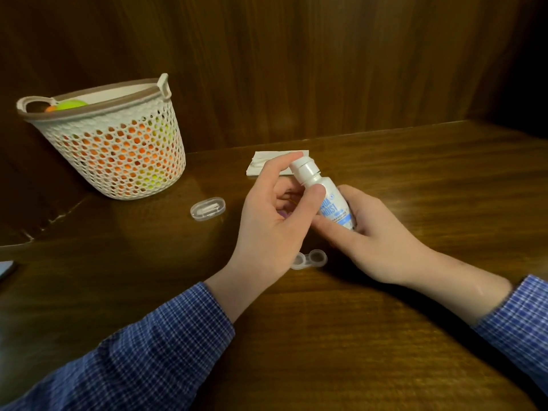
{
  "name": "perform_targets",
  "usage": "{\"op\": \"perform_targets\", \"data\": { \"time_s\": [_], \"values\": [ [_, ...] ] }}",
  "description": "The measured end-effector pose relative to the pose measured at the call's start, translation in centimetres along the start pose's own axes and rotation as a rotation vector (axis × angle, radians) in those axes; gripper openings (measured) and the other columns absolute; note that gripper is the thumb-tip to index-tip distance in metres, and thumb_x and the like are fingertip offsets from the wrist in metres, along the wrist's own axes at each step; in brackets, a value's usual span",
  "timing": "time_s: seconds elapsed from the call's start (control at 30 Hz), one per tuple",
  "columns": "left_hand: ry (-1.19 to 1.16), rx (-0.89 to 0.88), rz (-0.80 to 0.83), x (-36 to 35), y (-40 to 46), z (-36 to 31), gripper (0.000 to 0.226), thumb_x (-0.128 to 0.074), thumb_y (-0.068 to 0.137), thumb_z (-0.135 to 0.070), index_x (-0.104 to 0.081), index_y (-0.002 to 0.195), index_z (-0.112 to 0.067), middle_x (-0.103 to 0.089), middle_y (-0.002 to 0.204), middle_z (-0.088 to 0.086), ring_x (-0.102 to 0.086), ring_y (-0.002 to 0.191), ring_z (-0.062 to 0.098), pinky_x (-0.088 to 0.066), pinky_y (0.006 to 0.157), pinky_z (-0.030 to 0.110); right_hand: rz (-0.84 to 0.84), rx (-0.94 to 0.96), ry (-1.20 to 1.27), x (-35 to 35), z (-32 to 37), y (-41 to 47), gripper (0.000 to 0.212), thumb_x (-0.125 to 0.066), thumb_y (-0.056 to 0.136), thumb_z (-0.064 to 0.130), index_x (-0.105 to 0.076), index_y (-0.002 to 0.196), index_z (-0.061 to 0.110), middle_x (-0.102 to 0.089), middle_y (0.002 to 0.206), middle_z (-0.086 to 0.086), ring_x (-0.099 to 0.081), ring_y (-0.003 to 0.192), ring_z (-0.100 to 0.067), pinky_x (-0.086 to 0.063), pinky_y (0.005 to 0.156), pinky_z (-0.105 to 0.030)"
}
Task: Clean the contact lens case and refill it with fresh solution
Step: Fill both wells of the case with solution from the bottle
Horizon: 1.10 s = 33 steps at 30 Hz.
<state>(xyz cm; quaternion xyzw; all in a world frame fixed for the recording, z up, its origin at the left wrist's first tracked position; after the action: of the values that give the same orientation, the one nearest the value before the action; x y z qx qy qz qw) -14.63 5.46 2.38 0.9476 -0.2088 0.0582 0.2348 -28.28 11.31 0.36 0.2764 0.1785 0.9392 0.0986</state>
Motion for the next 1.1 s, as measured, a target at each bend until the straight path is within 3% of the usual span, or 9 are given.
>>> {"op": "perform_targets", "data": {
  "time_s": [0.2, 0.37, 0.43, 0.53, 0.6, 0.77, 0.97, 1.03, 1.1],
  "values": [
    [0.007, -0.073, -0.01, -0.4, 0.0, -0.5, 0.037, -0.068, 0.097, -0.018, -0.055, 0.13, -0.027, -0.073, 0.111, -0.006, -0.072, 0.104, 0.01, -0.063, 0.081, 0.036, -0.004, 0.025, 0.009, 0.0, -0.2, -0.2, 0.029, -0.062, 0.097, 0.044, -0.063, 0.109, 0.018, -0.071, 0.092, -0.001, -0.066, 0.079, -0.019, -0.056, 0.069, -0.038],
    [0.116, -0.112, 0.072, -1.4, -0.1, -1.0, 0.055, -0.065, 0.098, -0.03, -0.039, 0.141, -0.052, -0.057, 0.116, -0.036, -0.058, 0.113, -0.009, -0.054, 0.079, 0.009, -0.016, 0.022, 0.026, 0.8, -0.1, 0.2, 0.032, -0.059, 0.1, 0.041, -0.06, 0.119, 0.015, -0.069, 0.099, -0.006, -0.065, 0.084, -0.025, -0.055, 0.075, -0.049],
    [0.205, -0.155, 0.061, -1.9, 0.4, -1.8, 0.06, -0.067, 0.096, -0.031, -0.037, 0.142, -0.054, -0.057, 0.119, -0.031, -0.057, 0.112, -0.007, -0.052, 0.081, 0.006, 0.014, 0.007, 0.006, 1.4, -0.1, 0.5, 0.032, -0.057, 0.103, 0.034, -0.056, 0.128, 0.014, -0.07, 0.106, -0.009, -0.066, 0.09, -0.029, -0.056, 0.08, -0.051],
    [0.322, -0.22, 0.07, -4.2, 2.2, -3.3, 0.061, -0.071, 0.093, -0.028, -0.039, 0.139, -0.052, -0.06, 0.124, -0.018, -0.061, 0.102, 0.004, -0.057, 0.08, 0.014, -0.081, 0.024, -0.102, 3.9, -0.5, 0.7, 0.025, -0.06, 0.102, 0.024, -0.061, 0.125, 0.014, -0.069, 0.112, -0.01, -0.066, 0.1, -0.028, -0.054, 0.09, -0.053],
    [0.388, -0.252, 0.119, -6.8, 4.0, -4.2, 0.059, -0.072, 0.093, -0.026, -0.041, 0.138, -0.047, -0.063, 0.125, -0.013, -0.062, 0.103, 0.011, -0.06, 0.086, 0.027, -0.233, -0.003, -0.204, 6.4, -1.4, 0.7, 0.022, -0.068, 0.097, 0.028, -0.065, 0.115, 0.016, -0.071, 0.104, -0.003, -0.067, 0.095, -0.021, -0.057, 0.085, -0.05],
    [0.523, -0.165, 0.287, -13.9, 8.1, -5.5, 0.065, -0.066, 0.096, -0.034, -0.033, 0.152, -0.033, -0.057, 0.143, 0.0, -0.064, 0.117, 0.02, -0.059, 0.095, 0.043, -0.591, -0.255, -0.342, 13.0, -6.4, -0.4, 0.036, -0.08, 0.086, 0.039, -0.06, 0.114, 0.027, -0.063, 0.101, 0.014, -0.061, 0.08, -0.001, -0.045, 0.068, -0.014],
    [0.676, -0.121, 0.49, -19.2, 8.7, -6.0, 0.068, -0.069, 0.092, -0.034, -0.036, 0.151, -0.024, -0.055, 0.144, 0.005, -0.06, 0.112, 0.022, -0.059, 0.09, 0.037, -0.755, -0.576, -0.36, 19.2, -12.0, -2.5, 0.043, -0.08, 0.088, 0.029, -0.06, 0.124, 0.016, -0.069, 0.124, -0.009, -0.066, 0.106, -0.023, -0.055, 0.091, -0.04],
    [0.701, -0.11, 0.546, -20.5, 8.1, -5.7, 0.07, -0.07, 0.091, -0.033, -0.036, 0.152, -0.023, -0.055, 0.145, 0.005, -0.06, 0.12, 0.025, -0.058, 0.093, 0.038, -0.773, -0.648, -0.342, 20.1, -12.7, -2.9, 0.047, -0.08, 0.088, 0.027, -0.058, 0.128, 0.014, -0.067, 0.13, -0.012, -0.067, 0.115, -0.03, -0.055, 0.094, -0.044],
    [0.723, -0.103, 0.596, -21.5, 7.3, -5.2, 0.07, -0.07, 0.09, -0.032, -0.038, 0.151, -0.022, -0.058, 0.139, 0.005, -0.062, 0.111, 0.022, -0.058, 0.083, 0.032, -0.794, -0.683, -0.328, 20.6, -12.9, -3.1, 0.05, -0.08, 0.089, 0.025, -0.057, 0.131, 0.012, -0.066, 0.132, -0.014, -0.066, 0.118, -0.032, -0.055, 0.095, -0.045]
  ]
}}
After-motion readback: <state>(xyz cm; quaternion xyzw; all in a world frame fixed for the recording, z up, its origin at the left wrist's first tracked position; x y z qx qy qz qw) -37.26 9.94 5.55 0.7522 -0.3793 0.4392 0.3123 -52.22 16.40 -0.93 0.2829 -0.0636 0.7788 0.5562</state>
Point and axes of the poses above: each hand's wrist, its own y-axis towards the middle knuckle, its own x-axis out of the back of the hand, z = x × y, the point moved 5 cm from there along y, towards the middle knuckle
